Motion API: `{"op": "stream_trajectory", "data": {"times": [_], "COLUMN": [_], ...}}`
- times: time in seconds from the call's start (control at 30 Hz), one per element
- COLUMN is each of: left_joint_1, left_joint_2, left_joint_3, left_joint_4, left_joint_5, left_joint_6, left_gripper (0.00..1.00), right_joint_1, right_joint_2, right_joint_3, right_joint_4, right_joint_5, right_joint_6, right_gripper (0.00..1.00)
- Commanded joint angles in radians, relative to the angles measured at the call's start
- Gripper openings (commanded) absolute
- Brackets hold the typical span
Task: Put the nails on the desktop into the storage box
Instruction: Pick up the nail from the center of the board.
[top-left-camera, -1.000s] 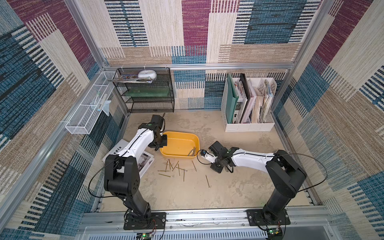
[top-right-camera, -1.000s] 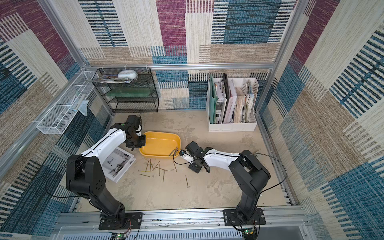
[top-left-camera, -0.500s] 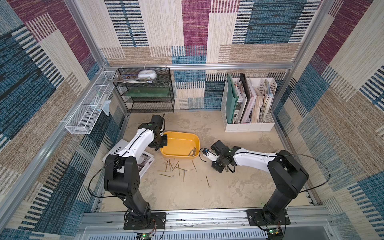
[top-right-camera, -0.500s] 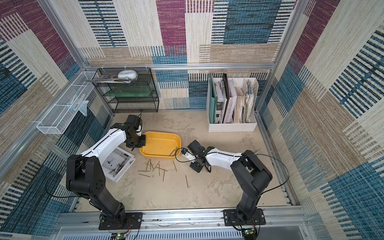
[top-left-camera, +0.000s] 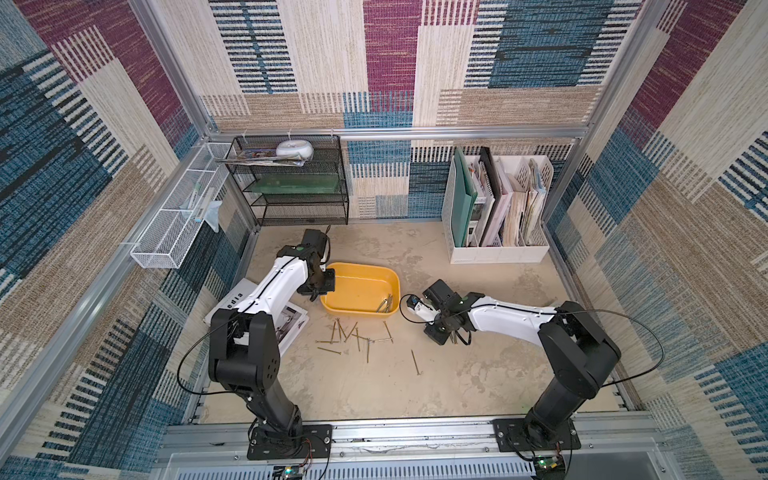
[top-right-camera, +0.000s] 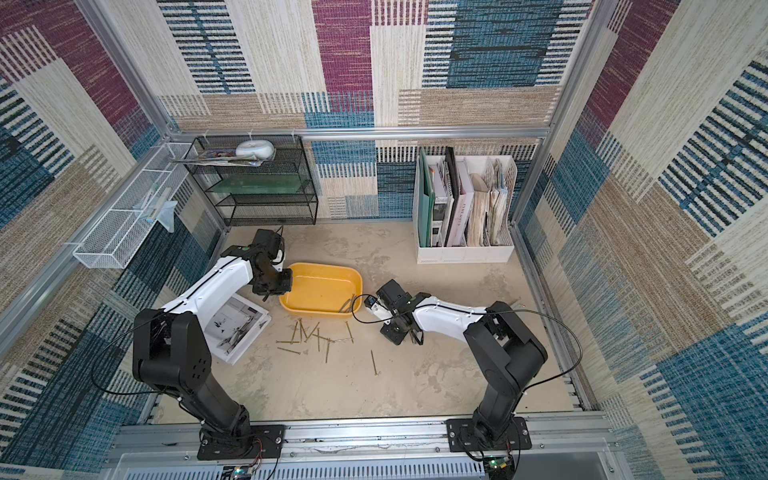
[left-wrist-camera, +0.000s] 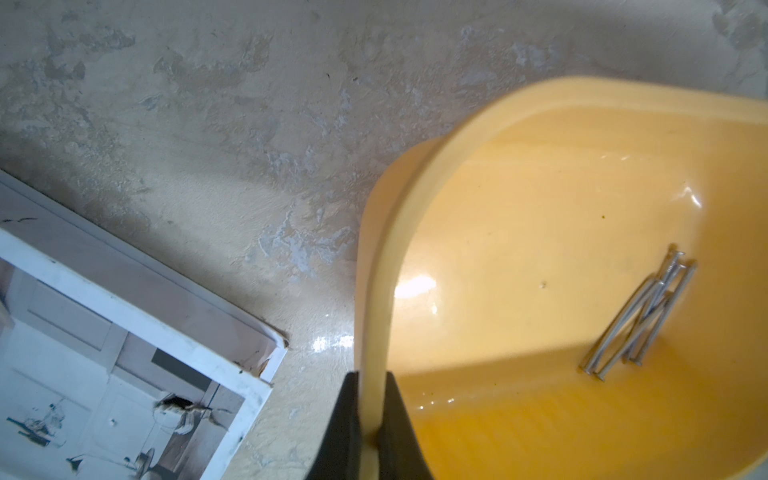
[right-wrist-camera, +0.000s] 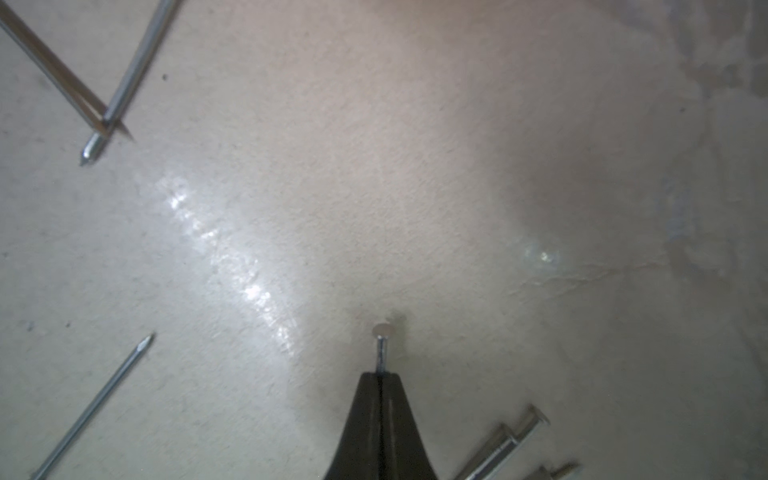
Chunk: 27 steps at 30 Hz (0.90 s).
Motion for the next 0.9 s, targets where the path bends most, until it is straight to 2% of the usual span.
{"op": "stream_trajectory", "data": {"times": [0.0,0.43,0.5,0.57,0.7,0.87], "left_joint_1": [0.0,0.001,0.0,0.0,0.0,-0.001], "left_joint_2": [0.006,0.005,0.006,0.006,0.007,0.007], "left_joint_3": [0.012,0.012,0.013,0.013,0.013,0.014], "left_joint_4": [-0.008,-0.008,-0.008,-0.009,-0.008,-0.009], "left_joint_5": [0.012,0.021,0.024,0.024,0.026,0.027], "left_joint_6": [0.008,0.008,0.008,0.008,0.01,0.01], "left_gripper": [0.0,0.0,0.0,0.0,0.0,0.0], "right_joint_1": [-0.002,-0.04,-0.042,-0.043,-0.044,-0.045], "right_joint_2": [-0.019,-0.018,-0.013,-0.012,-0.019,-0.016], "right_joint_3": [0.006,0.008,0.008,0.009,0.014,0.011], "right_joint_4": [-0.013,-0.021,-0.019,-0.02,-0.026,-0.04], "right_joint_5": [-0.005,-0.101,-0.097,-0.092,-0.079,-0.054], "right_joint_6": [0.013,0.045,0.051,0.057,0.057,0.054], "right_gripper": [0.0,0.03,0.07,0.16,0.25,0.25]}}
